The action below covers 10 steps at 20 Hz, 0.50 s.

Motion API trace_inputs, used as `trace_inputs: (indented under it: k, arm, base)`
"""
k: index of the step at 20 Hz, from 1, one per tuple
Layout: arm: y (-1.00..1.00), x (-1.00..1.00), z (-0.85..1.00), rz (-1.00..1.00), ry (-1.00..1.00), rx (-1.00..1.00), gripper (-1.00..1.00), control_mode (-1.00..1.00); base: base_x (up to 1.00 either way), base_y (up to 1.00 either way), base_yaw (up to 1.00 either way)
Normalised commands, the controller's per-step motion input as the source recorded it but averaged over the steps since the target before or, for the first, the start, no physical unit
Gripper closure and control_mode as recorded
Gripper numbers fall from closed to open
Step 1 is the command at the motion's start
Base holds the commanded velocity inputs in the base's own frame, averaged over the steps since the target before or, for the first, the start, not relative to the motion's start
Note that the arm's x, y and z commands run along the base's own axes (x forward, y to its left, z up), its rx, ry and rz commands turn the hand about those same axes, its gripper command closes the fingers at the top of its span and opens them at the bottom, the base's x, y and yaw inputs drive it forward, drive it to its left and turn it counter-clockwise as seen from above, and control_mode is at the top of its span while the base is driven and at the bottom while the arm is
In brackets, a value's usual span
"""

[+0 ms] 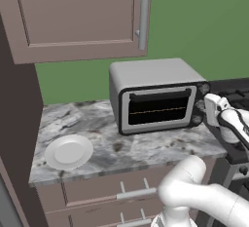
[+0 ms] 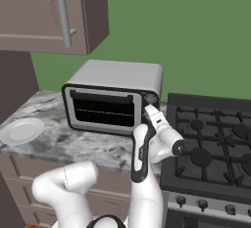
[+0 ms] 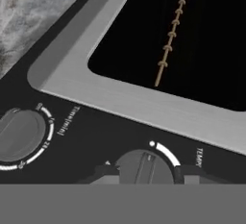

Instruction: Pull the toaster oven rack outwards. Pick up the baguette from the plate and place it on the toaster oven rack. Close the toaster oven door fully and set the temperature to the lowest setting.

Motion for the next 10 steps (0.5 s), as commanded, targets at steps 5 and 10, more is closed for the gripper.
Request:
trace_inputs:
  k: [5,10]
  arm:
    - [0.0,0.0,-0.33,0.02,-0.25,-0.51,1.0,-1.0]
    - [0.0,0.0,-0.3,0.03,-0.25,-0.49,1.0,-1.0]
  base:
    - [0.0,0.0,0.0]
    - [0.0,0.0,0.0]
